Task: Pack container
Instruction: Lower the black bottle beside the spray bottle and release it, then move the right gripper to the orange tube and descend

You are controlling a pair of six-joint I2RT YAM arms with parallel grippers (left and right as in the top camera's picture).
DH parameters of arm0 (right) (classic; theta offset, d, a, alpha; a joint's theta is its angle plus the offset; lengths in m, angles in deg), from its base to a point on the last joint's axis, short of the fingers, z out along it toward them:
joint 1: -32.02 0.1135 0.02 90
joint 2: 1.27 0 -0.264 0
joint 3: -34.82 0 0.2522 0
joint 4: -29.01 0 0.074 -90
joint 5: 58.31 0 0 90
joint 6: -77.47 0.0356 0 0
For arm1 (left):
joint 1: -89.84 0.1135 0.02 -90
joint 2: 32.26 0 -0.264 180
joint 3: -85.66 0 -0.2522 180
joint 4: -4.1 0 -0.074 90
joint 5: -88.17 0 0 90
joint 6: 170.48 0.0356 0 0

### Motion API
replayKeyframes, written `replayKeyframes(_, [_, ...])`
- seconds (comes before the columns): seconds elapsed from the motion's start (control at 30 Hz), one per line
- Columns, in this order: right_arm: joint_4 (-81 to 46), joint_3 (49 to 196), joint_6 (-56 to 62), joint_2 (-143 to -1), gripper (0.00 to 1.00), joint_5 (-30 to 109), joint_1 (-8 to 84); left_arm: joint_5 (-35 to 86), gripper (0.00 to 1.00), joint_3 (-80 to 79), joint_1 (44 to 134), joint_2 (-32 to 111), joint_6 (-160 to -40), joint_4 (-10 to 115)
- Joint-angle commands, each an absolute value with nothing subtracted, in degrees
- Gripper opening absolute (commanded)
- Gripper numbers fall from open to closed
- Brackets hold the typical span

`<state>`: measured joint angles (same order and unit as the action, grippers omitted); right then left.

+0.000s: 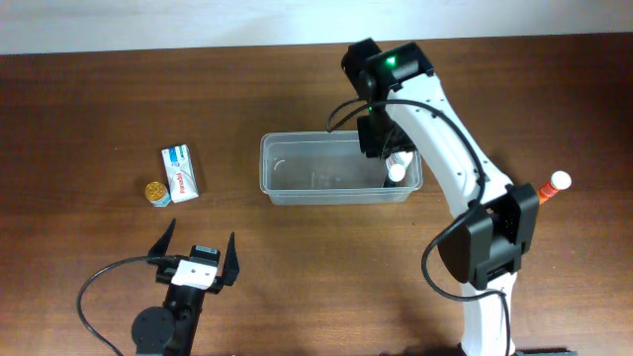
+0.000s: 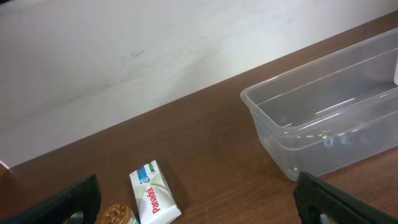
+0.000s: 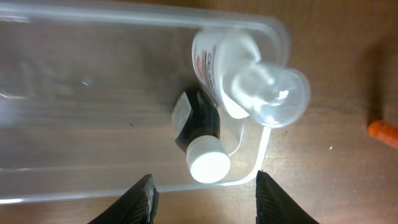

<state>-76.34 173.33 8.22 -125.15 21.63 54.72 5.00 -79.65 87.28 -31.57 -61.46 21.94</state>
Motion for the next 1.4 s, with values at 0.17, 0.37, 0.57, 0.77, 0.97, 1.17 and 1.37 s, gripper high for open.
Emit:
replayKeyframes(0.17, [-82.09,185.46,5.57,-115.75,0.57,18.70,52.03,4.59,0.99,-80.08,87.56,-31.96,-61.78,21.83])
replayKeyframes(0.37, [-82.09,185.42,4.72,-111.33,0.63,20.64,39.81,4.59,0.99,-80.08,87.56,-31.96,-61.78,21.83])
replayKeyframes(0.57, [-82.09,183.49,2.27,-111.25,0.69,26.17,22.20,4.59,0.99,-80.08,87.56,-31.96,-61.78,21.83])
replayKeyframes(0.77, [-81.65,178.73,1.16,-111.29,0.73,26.15,12.47,4.59,0.99,-80.08,87.56,-31.96,-61.78,21.83])
replayKeyframes(0.97, [-77.17,169.29,-1.44,-111.29,0.74,26.83,7.01,4.59,0.99,-80.08,87.56,-31.96,-61.78,21.83])
replayKeyframes(1.17, [-70.90,161.46,-3.58,-111.31,0.74,31.72,4.08,4.59,0.99,-80.08,87.56,-31.96,-61.78,21.83])
replayKeyframes(1.37, [-65.83,155.17,-4.83,-111.36,0.73,31.75,4.10,4.59,0.99,-80.08,87.56,-31.96,-61.78,21.83])
